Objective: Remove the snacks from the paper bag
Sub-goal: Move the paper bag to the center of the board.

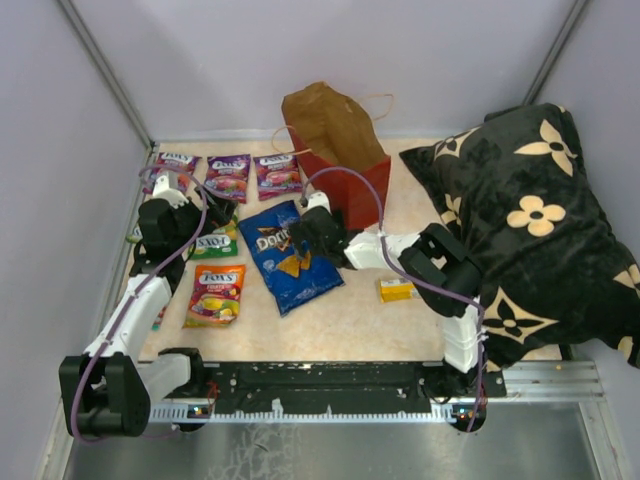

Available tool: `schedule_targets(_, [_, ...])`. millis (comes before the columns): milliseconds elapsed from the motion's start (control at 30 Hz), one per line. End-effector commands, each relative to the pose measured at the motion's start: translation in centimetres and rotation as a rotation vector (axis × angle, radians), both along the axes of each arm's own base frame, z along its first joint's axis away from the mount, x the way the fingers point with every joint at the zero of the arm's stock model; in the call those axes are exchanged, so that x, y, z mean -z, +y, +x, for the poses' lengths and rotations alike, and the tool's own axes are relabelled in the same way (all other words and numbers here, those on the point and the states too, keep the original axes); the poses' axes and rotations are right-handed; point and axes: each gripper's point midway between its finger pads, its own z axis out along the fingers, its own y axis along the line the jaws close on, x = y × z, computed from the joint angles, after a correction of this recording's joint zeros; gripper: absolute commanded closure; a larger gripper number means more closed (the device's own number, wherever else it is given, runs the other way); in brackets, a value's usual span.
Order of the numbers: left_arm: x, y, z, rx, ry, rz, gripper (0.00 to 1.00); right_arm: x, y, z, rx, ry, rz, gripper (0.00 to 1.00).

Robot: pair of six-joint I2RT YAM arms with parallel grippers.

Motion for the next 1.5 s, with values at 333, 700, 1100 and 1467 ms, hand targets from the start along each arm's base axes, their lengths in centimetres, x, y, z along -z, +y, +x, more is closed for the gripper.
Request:
schedule_targets(333, [-0.4, -0.3, 0.0, 0.027, -0.028, -0.003, 0.00, -1.8, 3.3, -9.0, 0.169, 0.083, 0.275, 0.01])
schedule_targets(700, [-0.1, -0.3, 0.1, 0.027, -0.022, -0.006, 0.00, -7.3, 1.2, -7.1, 0.270, -0.113, 0.242, 0.01])
schedule_targets(1100, [-0.8, -0.6, -0.4, 0.050, -0.053, -0.001, 0.00, -13.1, 8.8, -1.3, -0.071, -0.315, 0.121, 0.01])
schedule_targets(1467, [-1.9, -1.5, -1.1, 0.095, -0.084, -0.035, 0.00, -8.9, 9.3, 11.9, -0.061, -0.302, -0.048, 0.01])
